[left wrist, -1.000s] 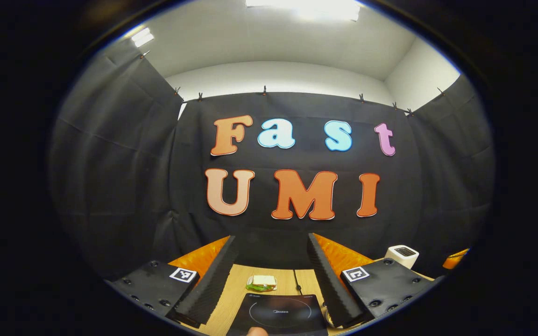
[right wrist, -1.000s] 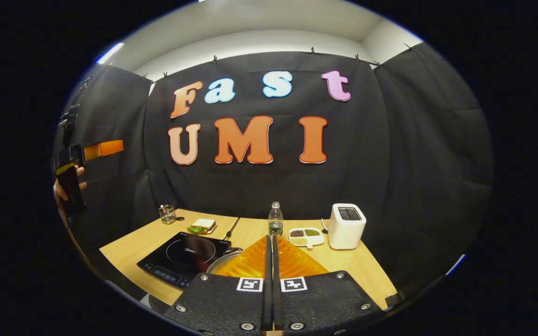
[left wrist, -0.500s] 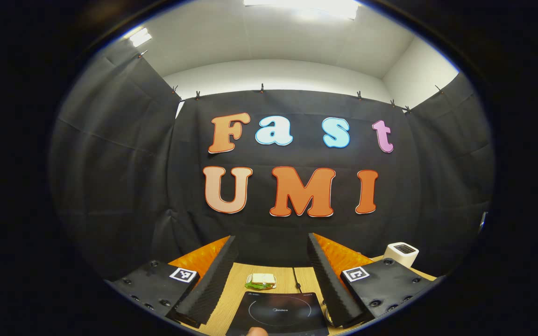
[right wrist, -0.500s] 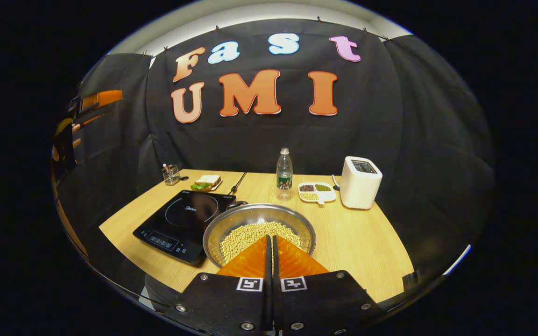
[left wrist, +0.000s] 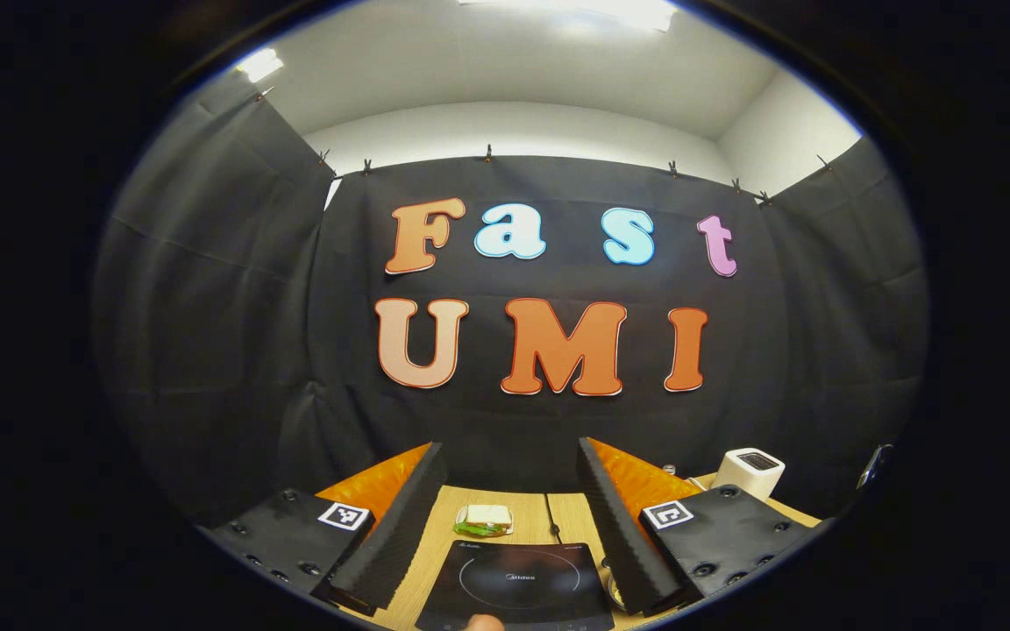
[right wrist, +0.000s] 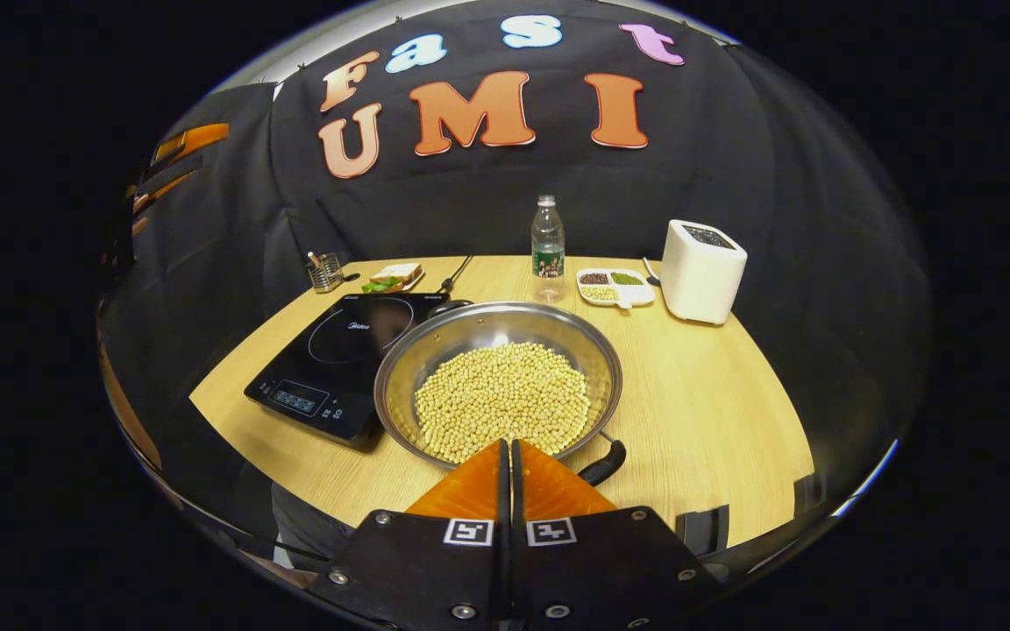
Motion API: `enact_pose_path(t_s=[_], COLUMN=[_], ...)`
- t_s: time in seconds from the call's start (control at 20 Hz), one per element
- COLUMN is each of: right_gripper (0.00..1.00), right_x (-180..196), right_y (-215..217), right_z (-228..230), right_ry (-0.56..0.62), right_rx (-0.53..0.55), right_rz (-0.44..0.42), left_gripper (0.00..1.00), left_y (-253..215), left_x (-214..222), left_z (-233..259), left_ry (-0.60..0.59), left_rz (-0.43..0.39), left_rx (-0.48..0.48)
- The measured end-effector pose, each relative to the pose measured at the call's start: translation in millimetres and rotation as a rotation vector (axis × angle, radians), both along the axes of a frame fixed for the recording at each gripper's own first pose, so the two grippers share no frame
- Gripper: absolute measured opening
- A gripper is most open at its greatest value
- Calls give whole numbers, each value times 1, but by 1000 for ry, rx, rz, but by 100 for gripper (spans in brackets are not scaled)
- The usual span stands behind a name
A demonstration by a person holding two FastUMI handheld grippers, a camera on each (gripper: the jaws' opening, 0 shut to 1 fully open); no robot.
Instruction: First push the handle of the pot to place it horizontally, then grasp the pot with both hands and set it on the induction cooktop.
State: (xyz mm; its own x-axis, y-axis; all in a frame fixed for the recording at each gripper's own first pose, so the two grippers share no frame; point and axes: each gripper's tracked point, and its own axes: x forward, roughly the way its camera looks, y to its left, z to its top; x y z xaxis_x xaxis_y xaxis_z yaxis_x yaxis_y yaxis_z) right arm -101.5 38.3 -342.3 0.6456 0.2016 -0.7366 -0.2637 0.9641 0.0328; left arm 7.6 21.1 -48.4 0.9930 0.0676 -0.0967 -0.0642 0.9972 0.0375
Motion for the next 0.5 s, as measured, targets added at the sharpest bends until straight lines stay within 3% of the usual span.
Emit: enact_pose_path(t_s=[0.5], right_gripper=[0], right_x=[-7], right_y=[-6], right_z=[-57], right_ry=[144], right_rx=[-13], right_rz=[-11], left_gripper=[98], left_y=[-4], left_x=[3], left_z=[-7], left_ry=[11], left_rz=[-3], left_rx=[12])
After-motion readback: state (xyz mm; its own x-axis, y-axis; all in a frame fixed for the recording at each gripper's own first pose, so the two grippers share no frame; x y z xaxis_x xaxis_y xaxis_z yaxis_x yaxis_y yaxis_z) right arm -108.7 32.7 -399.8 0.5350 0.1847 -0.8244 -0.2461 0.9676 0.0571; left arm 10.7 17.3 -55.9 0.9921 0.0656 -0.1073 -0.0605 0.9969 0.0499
